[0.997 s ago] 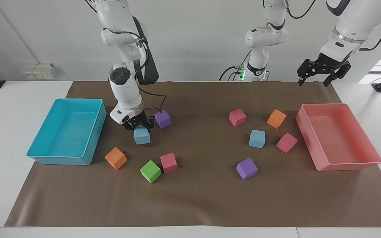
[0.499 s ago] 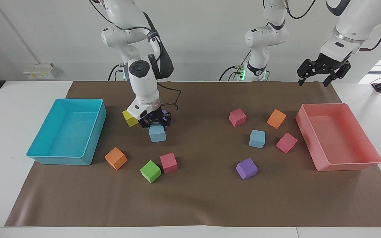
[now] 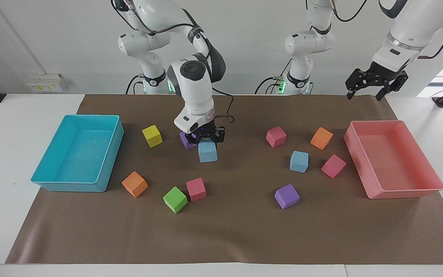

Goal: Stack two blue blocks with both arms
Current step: 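Carry the blue cube to the table center with the right gripper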

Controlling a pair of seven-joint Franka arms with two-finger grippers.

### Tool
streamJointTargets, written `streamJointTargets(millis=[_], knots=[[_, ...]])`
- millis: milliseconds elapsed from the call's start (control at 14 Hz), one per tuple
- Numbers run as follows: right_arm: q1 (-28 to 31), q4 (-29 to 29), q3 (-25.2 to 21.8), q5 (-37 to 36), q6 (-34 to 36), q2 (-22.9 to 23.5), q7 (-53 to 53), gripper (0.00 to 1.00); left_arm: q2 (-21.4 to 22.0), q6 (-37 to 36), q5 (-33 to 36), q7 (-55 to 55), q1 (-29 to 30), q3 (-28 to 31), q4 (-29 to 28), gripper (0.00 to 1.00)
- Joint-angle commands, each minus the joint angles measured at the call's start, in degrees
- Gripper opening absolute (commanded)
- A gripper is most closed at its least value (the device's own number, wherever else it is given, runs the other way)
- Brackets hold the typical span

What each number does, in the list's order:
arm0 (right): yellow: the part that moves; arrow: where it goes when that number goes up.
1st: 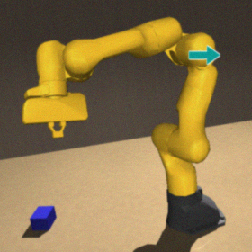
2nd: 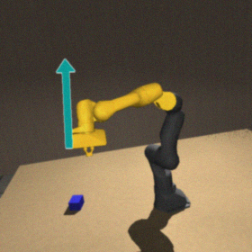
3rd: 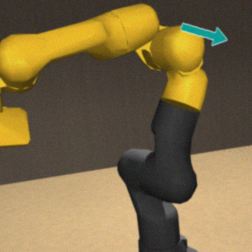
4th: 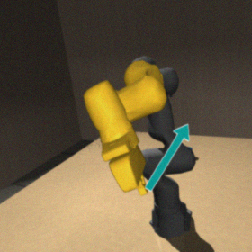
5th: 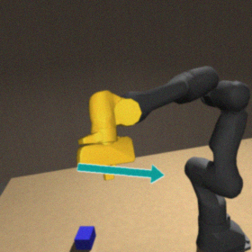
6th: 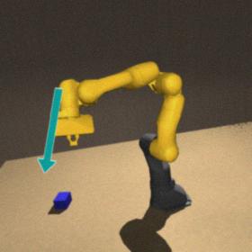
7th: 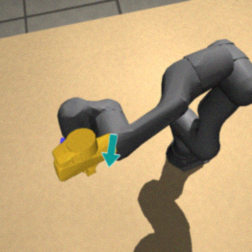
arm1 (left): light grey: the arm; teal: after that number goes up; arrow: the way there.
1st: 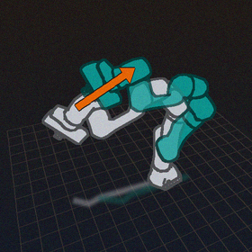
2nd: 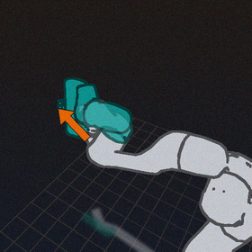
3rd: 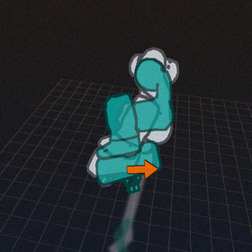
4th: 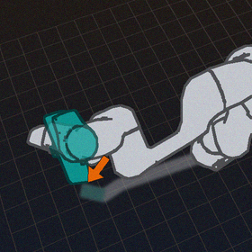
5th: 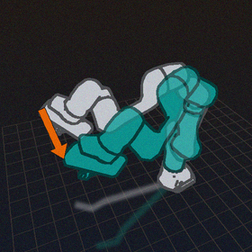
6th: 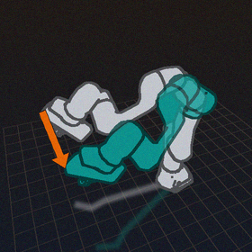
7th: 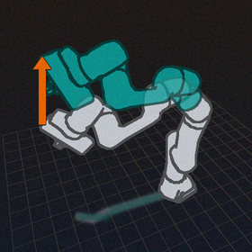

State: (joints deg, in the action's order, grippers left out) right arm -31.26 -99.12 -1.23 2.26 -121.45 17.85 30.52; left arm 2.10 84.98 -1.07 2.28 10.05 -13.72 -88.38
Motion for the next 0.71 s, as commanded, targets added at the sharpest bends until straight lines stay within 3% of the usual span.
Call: streamJointTargets(millis=[0, 356, 641], knots=[[-2.92, 12.6, -0.09, -1.55, 5.59, 9.46, 7.34, 0.0, 0.8, -0.7, -0.69, 0.53, 0.5, 0.0, -0.21, 1.0], [-6.52, 14.92, -0.09, -1.29, 3.77, 13.96, 11.75, 0.0, 0.8, -0.78, -0.69, 0.53, 0.5, 0.0, -0.21, 1.0], [-6.62, 10.8, 0.0, -1.46, 0.51, 13.62, 9.74, 0.0, 0.8, -0.61, -0.69, 0.53, 0.32, -0.08, -0.21, 1.0]])
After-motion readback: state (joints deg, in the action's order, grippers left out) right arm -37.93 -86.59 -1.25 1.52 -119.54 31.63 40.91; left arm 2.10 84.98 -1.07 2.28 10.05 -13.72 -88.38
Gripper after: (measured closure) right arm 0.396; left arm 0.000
